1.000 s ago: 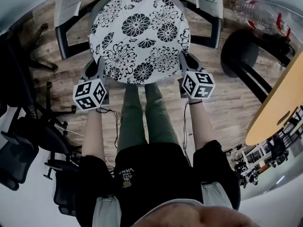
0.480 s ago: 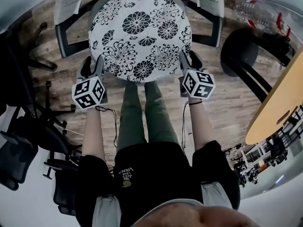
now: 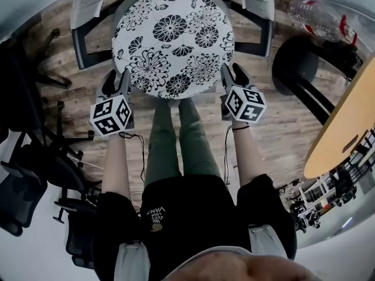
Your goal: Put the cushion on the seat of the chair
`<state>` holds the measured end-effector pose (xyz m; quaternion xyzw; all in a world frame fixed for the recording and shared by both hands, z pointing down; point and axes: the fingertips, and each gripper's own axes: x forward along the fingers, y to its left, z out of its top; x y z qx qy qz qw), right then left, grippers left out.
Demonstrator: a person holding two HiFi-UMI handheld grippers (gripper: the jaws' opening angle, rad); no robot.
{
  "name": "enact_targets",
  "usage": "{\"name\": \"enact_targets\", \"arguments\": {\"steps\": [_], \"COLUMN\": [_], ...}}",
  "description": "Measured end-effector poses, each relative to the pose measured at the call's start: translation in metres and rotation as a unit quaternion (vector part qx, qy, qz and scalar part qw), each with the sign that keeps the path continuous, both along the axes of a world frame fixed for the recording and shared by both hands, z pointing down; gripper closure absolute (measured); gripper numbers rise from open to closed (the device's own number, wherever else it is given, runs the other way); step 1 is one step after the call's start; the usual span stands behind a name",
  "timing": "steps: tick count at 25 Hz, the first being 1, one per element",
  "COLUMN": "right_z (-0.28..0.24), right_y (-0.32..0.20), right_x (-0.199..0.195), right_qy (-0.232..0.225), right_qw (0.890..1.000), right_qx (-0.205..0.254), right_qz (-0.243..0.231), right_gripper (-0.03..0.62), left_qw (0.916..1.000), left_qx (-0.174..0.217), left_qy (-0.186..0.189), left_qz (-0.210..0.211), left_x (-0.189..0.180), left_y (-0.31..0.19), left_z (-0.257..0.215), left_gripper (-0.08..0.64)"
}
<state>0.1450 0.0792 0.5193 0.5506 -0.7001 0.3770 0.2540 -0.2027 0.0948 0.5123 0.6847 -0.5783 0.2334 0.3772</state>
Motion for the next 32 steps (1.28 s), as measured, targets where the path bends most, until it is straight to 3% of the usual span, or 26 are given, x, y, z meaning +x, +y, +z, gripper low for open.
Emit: {"name": "enact_targets", "arguments": {"steps": [2,4,5,7,32], "right_z": [-0.006,-0.015,-0.019,-0.025,-0.116], "right_y": [-0.002,-0.003,-0.004,-0.005,-0.011], "right_x": [0.002,0.003,0.002,-0.001,-0.020], "right_qy": [0.002,0.008,0.008,0.003,-0.030], "right_qw": [1.000,1.000,0.999,0.999,0.995], "right_qx": [0.008,0.024,0.032,0.040,0.094], "right_qz": [0.008,0.006,0.001,-0.008,-0.021], "right_gripper": [0.439,0.554,0.562,0.575,0.575], "left_qw": [1.0000,0.9999,0.9998,0.9996,0.9970], "left_qx": [0.006,0.015,0.020,0.025,0.071], "left_qy": [-0.001,-0.005,-0.006,-0.002,0.020], "left_qz": [0.004,0.006,0.008,0.014,0.024], "left_x": [0.001,0.001,0.001,0.004,0.026], "left_y": [-0.001,-0.001,-0.002,-0.002,-0.010], "left_z": [-0.006,-0.013,-0.017,-0.022,-0.113], "left_gripper": [0.387,0.474,0.522,0.548,0.549]}}
